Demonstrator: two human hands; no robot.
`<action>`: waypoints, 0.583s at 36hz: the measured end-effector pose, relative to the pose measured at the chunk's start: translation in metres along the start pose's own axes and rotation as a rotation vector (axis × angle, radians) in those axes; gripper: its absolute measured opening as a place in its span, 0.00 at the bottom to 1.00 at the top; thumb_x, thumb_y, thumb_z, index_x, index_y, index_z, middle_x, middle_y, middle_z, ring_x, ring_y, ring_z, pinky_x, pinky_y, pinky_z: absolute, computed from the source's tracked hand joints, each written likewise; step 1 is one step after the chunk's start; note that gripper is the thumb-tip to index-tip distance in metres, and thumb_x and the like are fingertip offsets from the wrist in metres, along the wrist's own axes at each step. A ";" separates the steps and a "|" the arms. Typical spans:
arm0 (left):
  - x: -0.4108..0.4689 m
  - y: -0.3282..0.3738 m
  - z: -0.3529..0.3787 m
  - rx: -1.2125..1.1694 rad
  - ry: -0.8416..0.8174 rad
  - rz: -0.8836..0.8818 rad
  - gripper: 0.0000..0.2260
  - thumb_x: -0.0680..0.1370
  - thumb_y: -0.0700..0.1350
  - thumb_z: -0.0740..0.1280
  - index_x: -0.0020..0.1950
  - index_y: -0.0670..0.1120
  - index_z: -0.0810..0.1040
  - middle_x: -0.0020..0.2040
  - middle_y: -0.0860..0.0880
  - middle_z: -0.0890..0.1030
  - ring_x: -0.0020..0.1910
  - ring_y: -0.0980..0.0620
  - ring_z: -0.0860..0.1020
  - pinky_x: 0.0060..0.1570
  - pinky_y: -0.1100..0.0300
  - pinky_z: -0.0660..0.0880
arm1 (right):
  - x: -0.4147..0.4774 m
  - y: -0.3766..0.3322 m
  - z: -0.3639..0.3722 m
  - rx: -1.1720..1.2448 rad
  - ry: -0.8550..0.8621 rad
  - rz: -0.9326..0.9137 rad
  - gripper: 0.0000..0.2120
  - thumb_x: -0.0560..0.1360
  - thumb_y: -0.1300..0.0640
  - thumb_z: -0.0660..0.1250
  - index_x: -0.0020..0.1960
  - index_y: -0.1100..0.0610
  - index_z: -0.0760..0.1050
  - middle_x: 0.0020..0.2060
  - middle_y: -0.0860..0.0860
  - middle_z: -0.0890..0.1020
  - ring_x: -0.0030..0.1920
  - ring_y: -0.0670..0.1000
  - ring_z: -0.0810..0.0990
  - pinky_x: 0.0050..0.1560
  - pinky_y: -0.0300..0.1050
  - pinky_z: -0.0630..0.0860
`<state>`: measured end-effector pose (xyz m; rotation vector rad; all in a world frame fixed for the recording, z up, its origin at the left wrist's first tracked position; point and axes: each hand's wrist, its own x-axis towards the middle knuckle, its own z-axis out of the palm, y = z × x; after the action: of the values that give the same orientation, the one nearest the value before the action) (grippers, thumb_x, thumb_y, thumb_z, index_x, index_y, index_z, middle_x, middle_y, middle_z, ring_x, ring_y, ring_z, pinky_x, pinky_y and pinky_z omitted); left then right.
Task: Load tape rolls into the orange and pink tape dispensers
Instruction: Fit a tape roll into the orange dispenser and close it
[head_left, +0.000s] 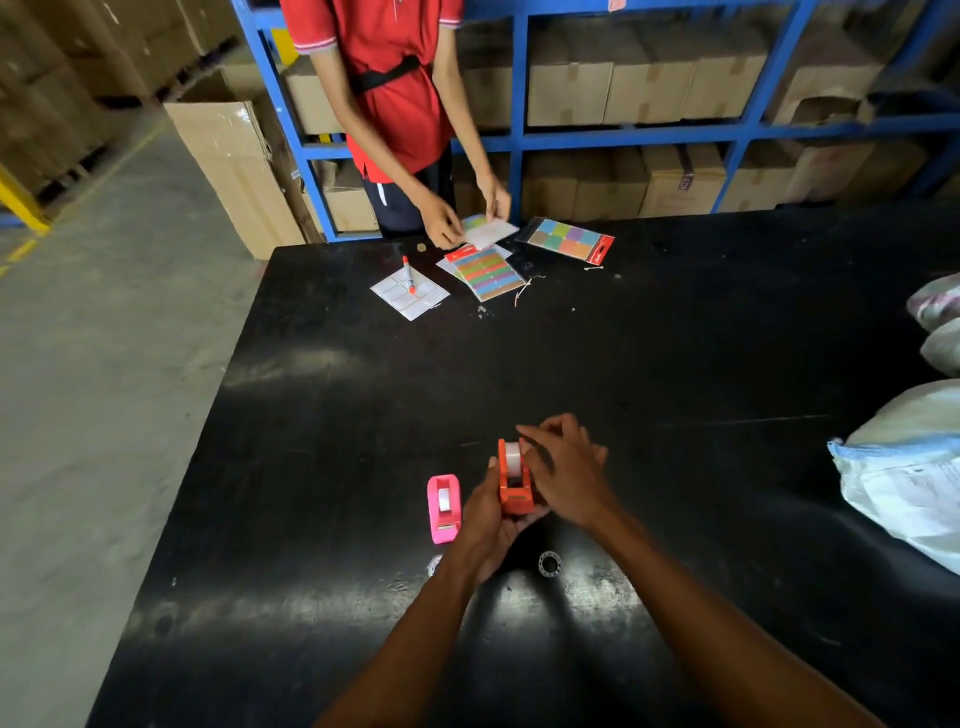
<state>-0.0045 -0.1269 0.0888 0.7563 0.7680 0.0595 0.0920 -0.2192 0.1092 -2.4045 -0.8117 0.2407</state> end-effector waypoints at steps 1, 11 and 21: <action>0.001 0.002 0.000 -0.030 -0.007 0.004 0.20 0.83 0.54 0.56 0.58 0.41 0.80 0.51 0.40 0.86 0.53 0.44 0.83 0.50 0.49 0.82 | 0.000 -0.001 -0.004 0.038 0.011 -0.048 0.15 0.79 0.49 0.61 0.65 0.41 0.75 0.57 0.46 0.70 0.60 0.47 0.70 0.58 0.48 0.60; 0.003 0.010 -0.002 -0.007 0.037 0.079 0.19 0.80 0.57 0.64 0.58 0.42 0.82 0.49 0.44 0.86 0.49 0.48 0.85 0.45 0.50 0.82 | -0.001 -0.018 -0.024 -0.086 -0.072 -0.301 0.12 0.73 0.45 0.67 0.56 0.42 0.74 0.57 0.39 0.73 0.60 0.42 0.70 0.63 0.51 0.57; -0.001 0.004 0.003 -0.066 0.027 0.081 0.17 0.81 0.54 0.63 0.58 0.43 0.81 0.53 0.40 0.86 0.55 0.41 0.84 0.60 0.38 0.77 | 0.004 -0.025 -0.027 -0.227 -0.040 -0.387 0.08 0.73 0.46 0.64 0.51 0.44 0.71 0.51 0.41 0.77 0.55 0.46 0.75 0.61 0.54 0.60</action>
<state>-0.0023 -0.1261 0.0938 0.7250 0.7574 0.1673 0.0920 -0.2131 0.1460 -2.3888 -1.3620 0.0440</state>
